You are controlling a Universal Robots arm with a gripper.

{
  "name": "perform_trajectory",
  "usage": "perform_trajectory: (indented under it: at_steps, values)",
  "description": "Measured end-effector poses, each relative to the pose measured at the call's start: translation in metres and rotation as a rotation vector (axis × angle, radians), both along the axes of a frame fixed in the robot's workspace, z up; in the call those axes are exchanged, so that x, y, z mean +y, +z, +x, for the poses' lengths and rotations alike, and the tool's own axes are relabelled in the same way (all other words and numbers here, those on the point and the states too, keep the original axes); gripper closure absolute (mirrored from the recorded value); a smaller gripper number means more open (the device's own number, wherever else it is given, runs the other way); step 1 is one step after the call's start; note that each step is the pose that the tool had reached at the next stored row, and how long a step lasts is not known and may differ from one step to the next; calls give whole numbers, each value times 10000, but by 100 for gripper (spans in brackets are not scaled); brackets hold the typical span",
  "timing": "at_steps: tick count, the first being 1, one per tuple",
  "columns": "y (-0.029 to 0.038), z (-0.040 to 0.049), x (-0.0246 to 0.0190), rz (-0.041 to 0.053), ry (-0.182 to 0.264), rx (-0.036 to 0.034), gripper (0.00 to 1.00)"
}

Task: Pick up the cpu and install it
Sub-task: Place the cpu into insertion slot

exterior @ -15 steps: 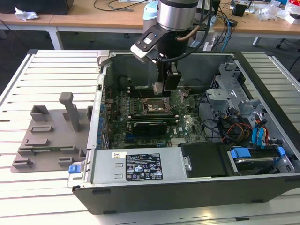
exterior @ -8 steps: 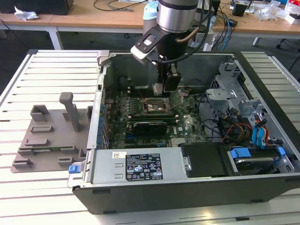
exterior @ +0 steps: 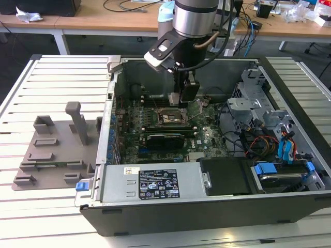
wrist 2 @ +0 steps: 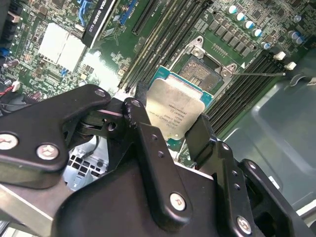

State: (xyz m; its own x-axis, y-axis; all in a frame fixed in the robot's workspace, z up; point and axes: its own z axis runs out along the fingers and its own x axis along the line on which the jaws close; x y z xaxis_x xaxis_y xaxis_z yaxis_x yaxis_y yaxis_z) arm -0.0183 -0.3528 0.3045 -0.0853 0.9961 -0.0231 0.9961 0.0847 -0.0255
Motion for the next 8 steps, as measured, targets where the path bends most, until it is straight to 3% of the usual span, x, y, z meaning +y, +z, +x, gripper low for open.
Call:
perform_trajectory:
  at_steps: [8]
  values:
    - [-63,0,0,-1,-1,0,45]
